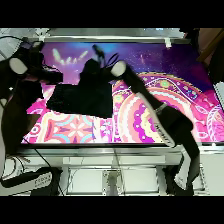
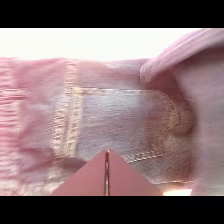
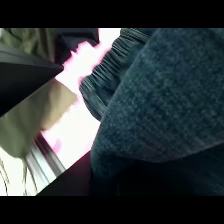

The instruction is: Fold the clothes and pants, and hang the long-sleeved shirts on hangers.

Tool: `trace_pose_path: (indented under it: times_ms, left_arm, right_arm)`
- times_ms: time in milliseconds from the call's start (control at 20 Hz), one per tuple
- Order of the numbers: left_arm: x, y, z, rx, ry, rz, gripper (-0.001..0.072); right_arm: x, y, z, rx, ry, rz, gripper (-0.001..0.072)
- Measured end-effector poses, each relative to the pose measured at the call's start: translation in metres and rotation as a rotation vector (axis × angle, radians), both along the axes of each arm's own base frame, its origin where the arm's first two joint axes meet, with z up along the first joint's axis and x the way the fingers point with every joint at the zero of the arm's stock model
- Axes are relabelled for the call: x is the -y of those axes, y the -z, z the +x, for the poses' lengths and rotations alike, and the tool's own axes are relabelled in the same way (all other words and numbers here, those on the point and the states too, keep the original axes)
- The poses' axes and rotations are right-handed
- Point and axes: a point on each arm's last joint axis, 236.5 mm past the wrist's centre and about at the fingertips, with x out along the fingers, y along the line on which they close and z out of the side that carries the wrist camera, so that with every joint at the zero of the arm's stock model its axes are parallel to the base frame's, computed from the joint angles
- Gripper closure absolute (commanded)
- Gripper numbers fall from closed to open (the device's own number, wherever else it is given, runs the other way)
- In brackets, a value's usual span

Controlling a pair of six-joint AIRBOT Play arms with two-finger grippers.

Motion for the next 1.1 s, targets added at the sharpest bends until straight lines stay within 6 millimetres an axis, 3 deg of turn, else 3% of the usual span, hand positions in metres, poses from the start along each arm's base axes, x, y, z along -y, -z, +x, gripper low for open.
trace_pose_path:
  times_ms: [100,150,200,250,350,450,550,650,800,900,1000,1100]
  left_arm:
    - [-0.014,-0.008,-0.003,0.011,-0.022,0.008,0.0681]
    - [-0.019,-0.009,-0.005,0.011,-0.032,0.009,0.0681]
    - [-0.023,-0.011,-0.005,0.013,-0.038,0.013,0.0682]
    - [-0.026,-0.012,-0.006,0.014,-0.043,0.017,0.0681]
    - [-0.032,-0.013,-0.007,0.016,-0.05,0.026,0.0682]
    - [-0.035,-0.013,-0.008,0.016,-0.055,0.033,0.0682]
    - [-0.039,-0.013,-0.008,0.016,-0.06,0.046,0.0682]
    - [-0.042,-0.013,-0.008,0.015,-0.063,0.056,0.0682]
    - [-0.044,-0.012,-0.008,0.014,-0.066,0.061,0.0682]
    - [-0.045,-0.012,-0.008,0.013,-0.067,0.065,0.0682]
    - [-0.045,-0.012,-0.008,0.013,-0.067,0.065,0.0682]
    - [-0.045,-0.012,-0.008,0.013,-0.067,0.067,0.0681]
  right_arm:
    - [-0.034,0.012,-0.003,-0.004,0.043,0.062,0.0682]
    - [-0.047,0.016,-0.002,-0.007,0.07,0.097,0.0595]
    - [-0.057,0.017,-0.002,-0.01,0.093,0.126,0.0226]
    - [-0.063,0.015,0.0,-0.008,0.111,0.153,0.0022]
    - [-0.067,0.007,0.002,0.012,0.107,0.179,0.0021]
    - [-0.057,0.002,-0.001,0.031,0.052,0.149,0.0022]
    - [-0.027,0.002,0.007,0.057,0.001,0.065,0.0022]
    - [0.022,0.015,0.017,0.047,-0.038,-0.07,0.0021]
    - [0.113,0.061,0.027,-0.071,-0.04,-0.297,0.002]
    - [0.16,0.095,0.024,-0.195,-0.007,-0.386,0.002]
    - [0.183,0.127,0.016,-0.305,0.023,-0.408,0.002]
    - [0.181,0.148,0.015,-0.382,0.065,-0.345,0.0018]
